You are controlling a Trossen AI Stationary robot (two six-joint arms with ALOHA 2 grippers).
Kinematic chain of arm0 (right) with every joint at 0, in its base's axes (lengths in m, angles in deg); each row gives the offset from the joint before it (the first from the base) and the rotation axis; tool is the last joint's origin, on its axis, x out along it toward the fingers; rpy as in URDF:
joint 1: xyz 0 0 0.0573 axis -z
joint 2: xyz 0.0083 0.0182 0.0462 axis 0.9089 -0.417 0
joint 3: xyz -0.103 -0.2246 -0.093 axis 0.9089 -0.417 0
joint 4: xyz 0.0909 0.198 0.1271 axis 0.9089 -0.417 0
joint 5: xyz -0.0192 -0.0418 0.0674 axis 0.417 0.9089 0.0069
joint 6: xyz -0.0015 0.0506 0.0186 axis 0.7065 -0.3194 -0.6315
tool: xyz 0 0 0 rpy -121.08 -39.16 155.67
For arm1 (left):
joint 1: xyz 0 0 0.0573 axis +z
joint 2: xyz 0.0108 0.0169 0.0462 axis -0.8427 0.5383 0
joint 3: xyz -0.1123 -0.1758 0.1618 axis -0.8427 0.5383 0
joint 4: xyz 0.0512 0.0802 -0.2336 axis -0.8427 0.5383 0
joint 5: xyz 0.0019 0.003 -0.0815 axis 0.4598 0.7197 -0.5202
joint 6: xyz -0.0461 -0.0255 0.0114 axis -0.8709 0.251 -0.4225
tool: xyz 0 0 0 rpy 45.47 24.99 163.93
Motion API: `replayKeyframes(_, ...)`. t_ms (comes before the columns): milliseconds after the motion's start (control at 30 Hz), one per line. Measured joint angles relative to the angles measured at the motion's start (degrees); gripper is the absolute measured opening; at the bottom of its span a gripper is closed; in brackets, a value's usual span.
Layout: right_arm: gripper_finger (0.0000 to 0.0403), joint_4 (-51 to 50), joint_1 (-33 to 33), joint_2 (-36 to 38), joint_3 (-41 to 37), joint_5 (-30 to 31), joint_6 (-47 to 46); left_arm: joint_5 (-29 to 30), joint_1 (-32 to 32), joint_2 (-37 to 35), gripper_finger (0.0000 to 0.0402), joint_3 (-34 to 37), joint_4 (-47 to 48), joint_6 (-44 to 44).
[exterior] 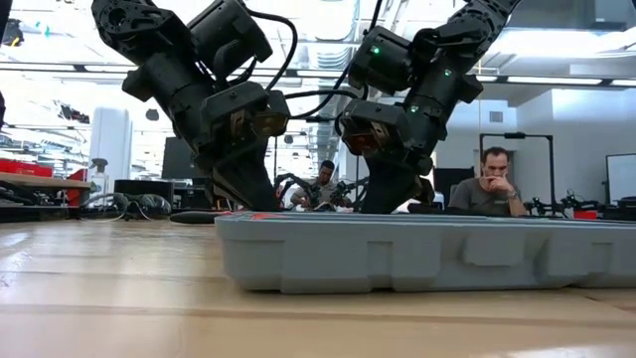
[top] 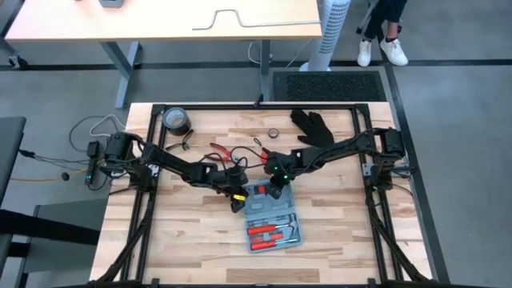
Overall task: Prefit tool cases
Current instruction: Remove the orange hex key set from the gray prefit tool case
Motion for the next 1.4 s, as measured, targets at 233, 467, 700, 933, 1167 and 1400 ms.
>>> replayKeyframes(233,0.0,1.9,0.1,-1.1,0.0,-1.7,0.5,1.3,0.0,0.0,0.0,0.1,-0.2,-0.4)
replayKeyframes(467,0.0,0.2,0.1,-3.4,0.7,-1.9,0.3,1.5,0.0,0.0,0.0,0.1,-0.1,-1.2)
replayKeyframes(700,0.0,5.7,0.7,-3.7,0.3,-7.6,-1.3,1.1,0.0,2.1,0.0,0.2,-2.7,-2.6)
replayKeyframes(933,0.0,10.3,0.7,-4.1,0.2,-12.7,-2.0,-0.8,0.0,5.0,0.0,0.0,-5.2,-4.3)
replayKeyframes(1167,0.0,15.4,0.5,-4.2,0.2,-18.9,-2.1,0.4,0.2,5.7,0.0,0.0,-6.7,-4.8)
replayKeyframes(1400,0.0,11.5,0.8,-2.2,0.2,-17.1,-2.5,0.9,0.4,5.5,0.0,0.0,-6.6,-3.6)
